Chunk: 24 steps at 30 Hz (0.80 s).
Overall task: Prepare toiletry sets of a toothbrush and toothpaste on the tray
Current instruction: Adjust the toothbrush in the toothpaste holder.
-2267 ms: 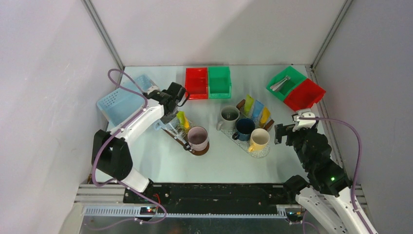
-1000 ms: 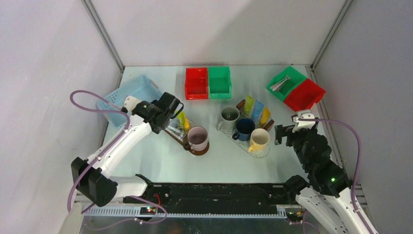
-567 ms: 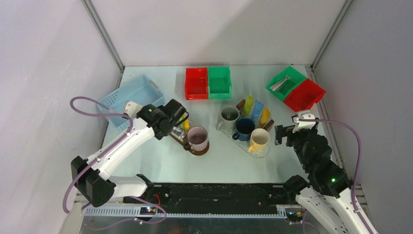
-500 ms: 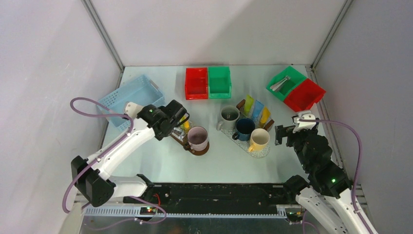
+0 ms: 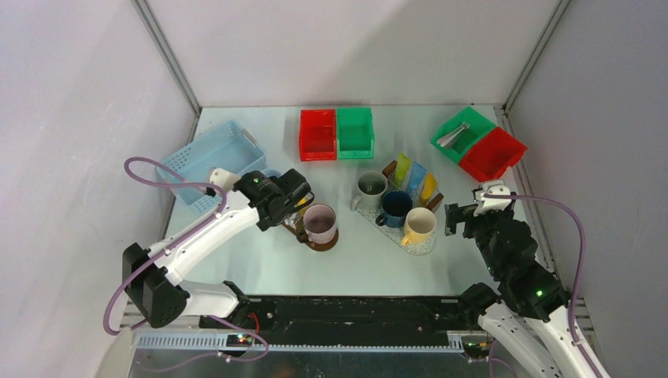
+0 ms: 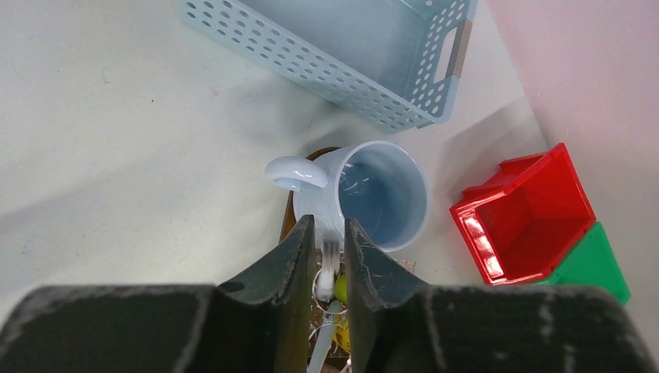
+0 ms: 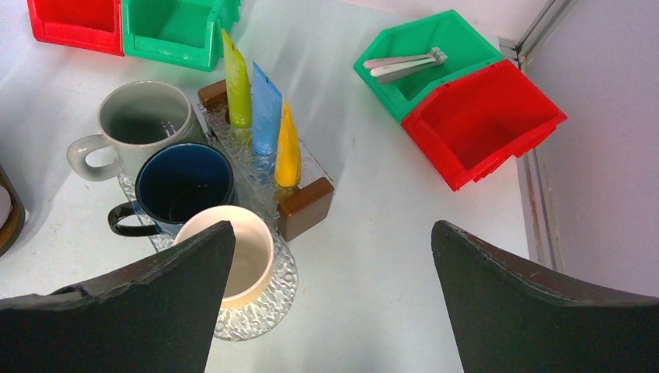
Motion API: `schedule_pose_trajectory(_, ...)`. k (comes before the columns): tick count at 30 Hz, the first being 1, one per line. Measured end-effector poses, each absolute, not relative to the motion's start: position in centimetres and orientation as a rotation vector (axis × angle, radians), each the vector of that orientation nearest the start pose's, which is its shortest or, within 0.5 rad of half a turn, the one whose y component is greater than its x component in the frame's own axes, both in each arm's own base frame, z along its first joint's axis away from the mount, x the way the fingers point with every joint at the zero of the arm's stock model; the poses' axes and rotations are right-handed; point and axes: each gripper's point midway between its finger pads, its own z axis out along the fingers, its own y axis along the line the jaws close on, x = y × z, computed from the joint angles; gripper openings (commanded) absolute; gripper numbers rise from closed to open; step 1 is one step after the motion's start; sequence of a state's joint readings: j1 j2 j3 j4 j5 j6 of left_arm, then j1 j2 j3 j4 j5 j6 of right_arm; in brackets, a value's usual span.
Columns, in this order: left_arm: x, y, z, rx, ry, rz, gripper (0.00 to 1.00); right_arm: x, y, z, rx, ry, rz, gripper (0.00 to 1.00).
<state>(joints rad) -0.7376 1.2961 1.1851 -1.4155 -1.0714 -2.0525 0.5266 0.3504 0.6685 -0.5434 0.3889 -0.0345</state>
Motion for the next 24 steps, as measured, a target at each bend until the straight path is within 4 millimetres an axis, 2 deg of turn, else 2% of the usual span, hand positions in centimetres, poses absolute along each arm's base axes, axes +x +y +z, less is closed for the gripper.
schedule_pose_trajectory(6,25.7,-5.0,20.9,-1.279,1.627,0.184,0.33,21.2,4.5,24.5,-0.221,1.762,0.007,1.00)
schedule_pose_trajectory(8,25.6,-5.0,20.8,-1.275,1.630,0.188,0.37,21.2,4.5,24.5,-0.221,1.760,0.008,1.00)
schedule_pose_trajectory(17,25.3,-4.5,21.2,-1.243,1.623,0.208,0.66,21.2,4.5,24.6,-0.221,1.757,0.012,1.00)
schedule_pose_trajectory(24,24.8,-3.2,23.5,-1.222,1.551,0.165,0.84,21.6,4.9,24.3,-0.235,1.794,0.008,1.00)
